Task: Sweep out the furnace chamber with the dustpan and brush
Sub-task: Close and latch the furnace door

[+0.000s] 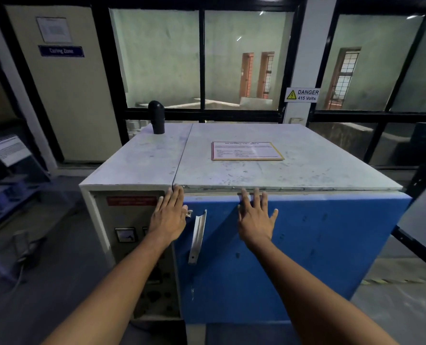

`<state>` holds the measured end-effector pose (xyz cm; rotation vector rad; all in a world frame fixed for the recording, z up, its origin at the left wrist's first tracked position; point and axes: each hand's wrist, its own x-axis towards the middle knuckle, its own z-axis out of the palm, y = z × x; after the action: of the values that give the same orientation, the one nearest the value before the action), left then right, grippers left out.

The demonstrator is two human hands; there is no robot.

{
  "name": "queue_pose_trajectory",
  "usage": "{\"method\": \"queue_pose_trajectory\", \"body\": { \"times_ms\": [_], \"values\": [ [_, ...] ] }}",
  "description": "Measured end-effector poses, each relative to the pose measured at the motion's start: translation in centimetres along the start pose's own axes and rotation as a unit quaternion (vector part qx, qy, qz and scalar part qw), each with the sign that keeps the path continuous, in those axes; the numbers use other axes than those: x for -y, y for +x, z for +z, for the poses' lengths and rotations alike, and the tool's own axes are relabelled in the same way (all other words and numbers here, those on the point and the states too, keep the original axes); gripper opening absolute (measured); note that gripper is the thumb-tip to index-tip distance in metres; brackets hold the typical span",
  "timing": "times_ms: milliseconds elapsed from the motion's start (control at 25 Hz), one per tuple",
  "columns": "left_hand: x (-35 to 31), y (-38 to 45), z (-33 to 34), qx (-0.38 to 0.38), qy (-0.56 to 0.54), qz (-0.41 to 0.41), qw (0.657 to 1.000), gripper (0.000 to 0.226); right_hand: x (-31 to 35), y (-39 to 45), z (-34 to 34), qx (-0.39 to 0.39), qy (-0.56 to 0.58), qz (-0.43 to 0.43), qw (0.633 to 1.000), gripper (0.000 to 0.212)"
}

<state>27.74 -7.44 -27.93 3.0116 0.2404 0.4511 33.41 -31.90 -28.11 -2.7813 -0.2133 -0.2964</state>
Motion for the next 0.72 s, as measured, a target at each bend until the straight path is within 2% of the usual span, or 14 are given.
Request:
{"method": "queue_pose_trajectory", "body": {
  "times_ms": [240,360,480,560,640,720],
  "values": [
    [0.7,1.9,1.0,-0.006,0.019,0.007,1.0,0.064,0.2,1.3,1.1,-0.013,-0.013,-0.009,1.0,0.081],
    [0.9,1.7,1.8,-0.021,0.004,0.012,1.0,0.065,0.1,1.1,2.0,-0.054,-0.018,-0.009,0.998,0.089],
    [1.1,1.9,2.3,-0.03,-0.016,0.016,0.999,0.066,0.1,-1.9,5.2,-0.13,0.044,0.019,0.99,0.08],
    [1.3,2.0,2.7,-0.039,-0.018,0.022,0.999,0.066,0.1,-5.4,9.5,-0.139,0.132,0.11,0.975,0.071],
    [1.7,2.2,3.2,-0.05,-0.025,0.03,0.998,0.067,-0.1,-8.4,14.5,-0.047,0.186,0.224,0.956,0.06],
    [1.9,2.3,3.7,-0.066,-0.029,0.04,0.997,0.067,0.0,-10.1,18.9,0.105,0.221,0.292,0.925,0.046]
  ]
}}
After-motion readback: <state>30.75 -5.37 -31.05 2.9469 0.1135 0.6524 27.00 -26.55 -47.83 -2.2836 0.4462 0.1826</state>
